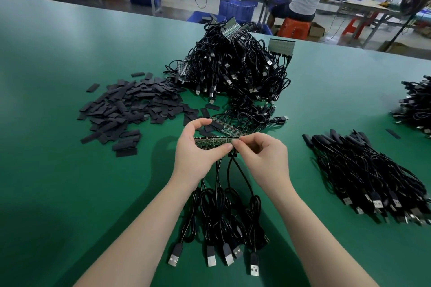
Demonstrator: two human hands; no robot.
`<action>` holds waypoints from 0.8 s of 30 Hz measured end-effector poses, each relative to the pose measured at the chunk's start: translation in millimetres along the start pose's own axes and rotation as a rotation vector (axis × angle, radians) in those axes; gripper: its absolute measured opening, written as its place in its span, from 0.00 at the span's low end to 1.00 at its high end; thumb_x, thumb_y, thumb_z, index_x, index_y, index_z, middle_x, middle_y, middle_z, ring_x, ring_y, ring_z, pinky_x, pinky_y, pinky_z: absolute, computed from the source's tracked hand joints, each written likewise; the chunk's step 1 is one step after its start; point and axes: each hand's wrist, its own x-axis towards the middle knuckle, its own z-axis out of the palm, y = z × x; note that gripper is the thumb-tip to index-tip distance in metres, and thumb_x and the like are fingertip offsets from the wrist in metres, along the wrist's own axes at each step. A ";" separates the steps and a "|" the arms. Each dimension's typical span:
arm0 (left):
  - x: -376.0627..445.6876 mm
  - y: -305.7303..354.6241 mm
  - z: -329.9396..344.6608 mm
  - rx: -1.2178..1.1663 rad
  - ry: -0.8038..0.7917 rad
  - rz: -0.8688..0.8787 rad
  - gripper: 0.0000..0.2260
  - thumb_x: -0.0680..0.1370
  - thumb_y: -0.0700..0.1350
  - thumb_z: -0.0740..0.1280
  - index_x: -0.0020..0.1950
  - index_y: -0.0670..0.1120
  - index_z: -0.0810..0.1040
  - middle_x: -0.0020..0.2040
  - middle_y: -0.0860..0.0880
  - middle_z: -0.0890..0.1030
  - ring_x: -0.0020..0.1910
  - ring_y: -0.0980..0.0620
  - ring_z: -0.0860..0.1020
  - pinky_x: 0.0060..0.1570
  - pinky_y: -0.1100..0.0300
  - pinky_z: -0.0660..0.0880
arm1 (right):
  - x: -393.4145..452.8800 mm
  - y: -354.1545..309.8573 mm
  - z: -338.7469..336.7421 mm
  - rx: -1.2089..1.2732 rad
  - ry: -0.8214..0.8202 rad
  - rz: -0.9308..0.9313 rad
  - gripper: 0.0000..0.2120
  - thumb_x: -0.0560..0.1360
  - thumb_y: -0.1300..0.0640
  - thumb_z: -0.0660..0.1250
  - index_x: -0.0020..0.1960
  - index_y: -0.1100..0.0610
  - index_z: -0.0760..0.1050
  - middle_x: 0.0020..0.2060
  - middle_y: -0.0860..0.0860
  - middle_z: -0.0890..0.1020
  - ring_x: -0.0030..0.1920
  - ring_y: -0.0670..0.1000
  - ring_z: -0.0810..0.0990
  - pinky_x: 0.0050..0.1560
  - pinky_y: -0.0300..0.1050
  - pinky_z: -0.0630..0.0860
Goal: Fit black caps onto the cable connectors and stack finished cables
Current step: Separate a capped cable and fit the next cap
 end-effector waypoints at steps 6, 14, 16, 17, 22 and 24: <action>-1.2 -0.5 0.8 -0.011 0.007 -0.051 0.24 0.63 0.48 0.81 0.49 0.62 0.72 0.57 0.59 0.77 0.64 0.55 0.71 0.58 0.60 0.68 | -3.2 2.6 2.7 -0.007 0.012 0.007 0.08 0.73 0.59 0.75 0.37 0.51 0.81 0.29 0.41 0.80 0.31 0.37 0.76 0.36 0.28 0.70; -2.4 -2.9 -0.7 0.008 -0.010 -0.046 0.23 0.62 0.48 0.81 0.47 0.58 0.70 0.56 0.52 0.79 0.61 0.51 0.73 0.58 0.55 0.70 | -8.1 5.8 3.3 0.017 0.009 0.039 0.10 0.74 0.59 0.74 0.36 0.49 0.79 0.28 0.39 0.80 0.31 0.36 0.75 0.35 0.27 0.70; -2.0 -4.0 -0.4 0.029 -0.013 -0.043 0.24 0.62 0.48 0.81 0.45 0.58 0.68 0.54 0.51 0.78 0.58 0.53 0.74 0.55 0.56 0.71 | -8.6 6.6 4.1 0.008 0.006 0.043 0.10 0.74 0.59 0.74 0.35 0.50 0.79 0.29 0.41 0.80 0.31 0.36 0.75 0.34 0.27 0.70; -2.2 -4.6 -0.1 0.036 -0.011 -0.044 0.24 0.62 0.48 0.81 0.45 0.59 0.67 0.52 0.52 0.78 0.57 0.57 0.73 0.52 0.58 0.70 | -8.2 7.0 4.9 0.003 0.005 0.046 0.11 0.74 0.59 0.74 0.35 0.50 0.79 0.29 0.42 0.80 0.30 0.36 0.75 0.34 0.28 0.70; -1.1 -8.3 -1.5 0.064 -0.006 -0.065 0.24 0.62 0.47 0.81 0.43 0.59 0.66 0.49 0.59 0.74 0.48 0.77 0.68 0.44 0.66 0.65 | -5.8 9.4 10.5 0.004 -0.009 0.079 0.09 0.74 0.58 0.74 0.36 0.51 0.79 0.29 0.43 0.79 0.30 0.36 0.74 0.34 0.27 0.69; -0.4 -9.6 -2.3 0.074 -0.004 -0.069 0.25 0.62 0.47 0.81 0.43 0.58 0.65 0.49 0.58 0.74 0.50 0.70 0.69 0.44 0.65 0.65 | -6.3 12.0 12.7 0.003 -0.011 0.091 0.10 0.74 0.58 0.74 0.36 0.50 0.79 0.30 0.43 0.80 0.30 0.36 0.74 0.34 0.28 0.69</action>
